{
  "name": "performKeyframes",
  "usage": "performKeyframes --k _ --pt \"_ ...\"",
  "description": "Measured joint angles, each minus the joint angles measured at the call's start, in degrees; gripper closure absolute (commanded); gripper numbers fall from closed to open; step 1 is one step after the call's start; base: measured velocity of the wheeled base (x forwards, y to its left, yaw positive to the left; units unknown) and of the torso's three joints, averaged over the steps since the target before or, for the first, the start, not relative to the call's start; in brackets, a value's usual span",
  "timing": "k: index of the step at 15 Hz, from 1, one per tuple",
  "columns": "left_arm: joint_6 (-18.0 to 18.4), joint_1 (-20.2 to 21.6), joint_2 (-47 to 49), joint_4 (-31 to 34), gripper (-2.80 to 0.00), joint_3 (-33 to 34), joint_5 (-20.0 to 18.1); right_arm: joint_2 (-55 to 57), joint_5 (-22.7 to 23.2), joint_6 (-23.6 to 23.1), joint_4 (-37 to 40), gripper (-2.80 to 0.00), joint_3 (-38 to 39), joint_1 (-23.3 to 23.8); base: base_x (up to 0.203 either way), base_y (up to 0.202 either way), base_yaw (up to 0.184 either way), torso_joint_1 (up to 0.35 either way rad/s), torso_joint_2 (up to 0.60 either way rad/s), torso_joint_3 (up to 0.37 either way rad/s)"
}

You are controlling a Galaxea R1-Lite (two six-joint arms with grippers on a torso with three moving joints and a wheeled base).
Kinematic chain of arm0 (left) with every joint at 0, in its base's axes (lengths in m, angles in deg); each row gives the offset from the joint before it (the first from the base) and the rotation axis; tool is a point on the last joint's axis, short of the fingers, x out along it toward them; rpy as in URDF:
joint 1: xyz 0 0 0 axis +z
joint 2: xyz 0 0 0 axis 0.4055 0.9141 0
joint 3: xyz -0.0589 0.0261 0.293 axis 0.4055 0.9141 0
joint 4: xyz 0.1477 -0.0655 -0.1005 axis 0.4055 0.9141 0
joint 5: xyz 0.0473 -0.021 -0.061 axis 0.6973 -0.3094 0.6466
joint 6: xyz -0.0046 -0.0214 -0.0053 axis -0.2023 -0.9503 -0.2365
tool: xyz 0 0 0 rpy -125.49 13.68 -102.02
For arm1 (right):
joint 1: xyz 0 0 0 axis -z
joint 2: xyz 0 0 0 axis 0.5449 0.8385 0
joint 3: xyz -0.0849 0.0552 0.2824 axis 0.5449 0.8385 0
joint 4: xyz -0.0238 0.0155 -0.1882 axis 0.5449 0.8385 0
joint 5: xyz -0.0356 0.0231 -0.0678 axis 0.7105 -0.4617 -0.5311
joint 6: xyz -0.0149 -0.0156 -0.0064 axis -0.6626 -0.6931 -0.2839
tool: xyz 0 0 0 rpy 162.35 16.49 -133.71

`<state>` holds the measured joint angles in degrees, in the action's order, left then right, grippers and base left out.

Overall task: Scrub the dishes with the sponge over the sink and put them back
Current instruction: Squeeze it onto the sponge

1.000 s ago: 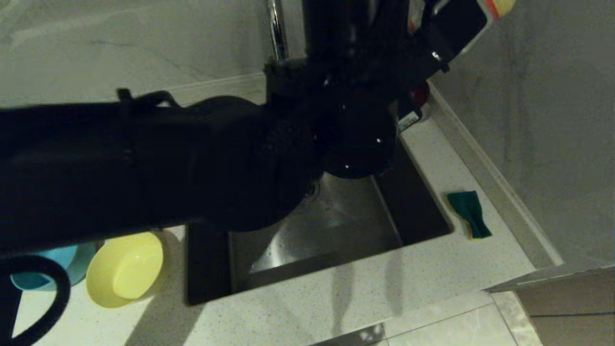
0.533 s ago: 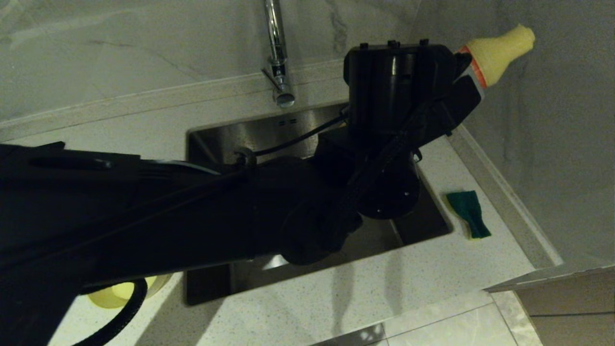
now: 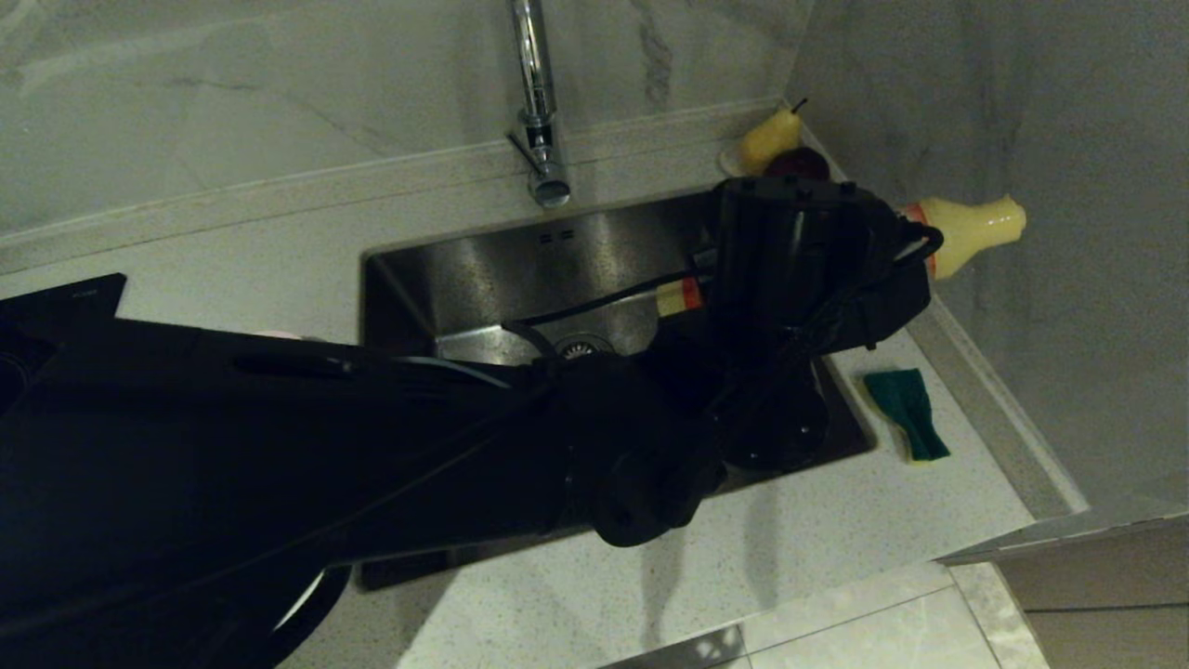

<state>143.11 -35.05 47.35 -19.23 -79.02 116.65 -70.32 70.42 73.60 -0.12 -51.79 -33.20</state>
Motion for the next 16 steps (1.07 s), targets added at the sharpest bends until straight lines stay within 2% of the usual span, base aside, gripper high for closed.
performKeyframes --k 6,8,12,16 --pt "1.1 -1.1 3.3 -0.1 0.0 1.0 4.9 0.0 0.0 0.0 0.0 0.0 0.0 0.0 0.0 0.0 0.0 0.0 0.0 0.0" --pt "2.5 -1.2 4.0 -0.4 0.0 2.1 8.3 0.0 0.0 0.0 0.0 0.0 0.0 0.0 0.0 0.0 0.0 0.0 0.0 0.0" --pt "3.1 -1.8 4.4 -0.4 0.0 4.9 9.1 0.0 0.0 0.0 0.0 0.0 0.0 0.0 0.0 0.0 0.0 0.0 0.0 0.0" --pt "5.2 -1.9 4.5 -0.5 0.0 7.5 9.2 0.0 0.0 0.0 0.0 0.0 0.0 0.0 0.0 0.0 0.0 0.0 0.0 0.0"
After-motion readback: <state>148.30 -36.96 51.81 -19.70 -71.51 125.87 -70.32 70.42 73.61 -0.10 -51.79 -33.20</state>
